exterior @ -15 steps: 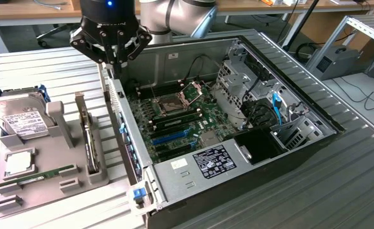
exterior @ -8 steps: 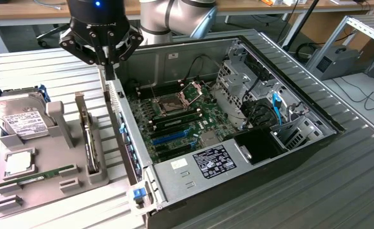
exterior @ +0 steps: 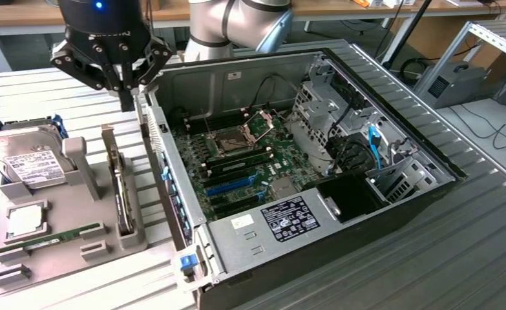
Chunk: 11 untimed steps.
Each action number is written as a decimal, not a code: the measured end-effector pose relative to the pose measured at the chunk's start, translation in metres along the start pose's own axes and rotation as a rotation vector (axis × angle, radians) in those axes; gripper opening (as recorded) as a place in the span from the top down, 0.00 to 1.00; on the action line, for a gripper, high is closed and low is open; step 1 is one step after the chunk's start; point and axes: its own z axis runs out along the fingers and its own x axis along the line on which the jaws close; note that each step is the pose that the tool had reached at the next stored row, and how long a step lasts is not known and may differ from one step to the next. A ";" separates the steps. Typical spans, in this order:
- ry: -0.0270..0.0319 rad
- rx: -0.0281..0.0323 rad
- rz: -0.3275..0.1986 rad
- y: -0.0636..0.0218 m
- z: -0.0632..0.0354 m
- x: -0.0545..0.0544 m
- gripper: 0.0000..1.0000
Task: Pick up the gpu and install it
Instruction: 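Reach for the gpu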
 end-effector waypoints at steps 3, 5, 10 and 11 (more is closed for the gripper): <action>-0.0001 -0.0001 0.000 -0.0002 -0.0001 0.007 0.89; 0.0000 0.0000 0.000 -0.0003 -0.0003 0.011 0.89; 0.0000 0.0000 0.000 -0.0005 -0.0005 0.022 0.89; 0.0001 0.0000 0.000 -0.0006 -0.0006 0.024 0.89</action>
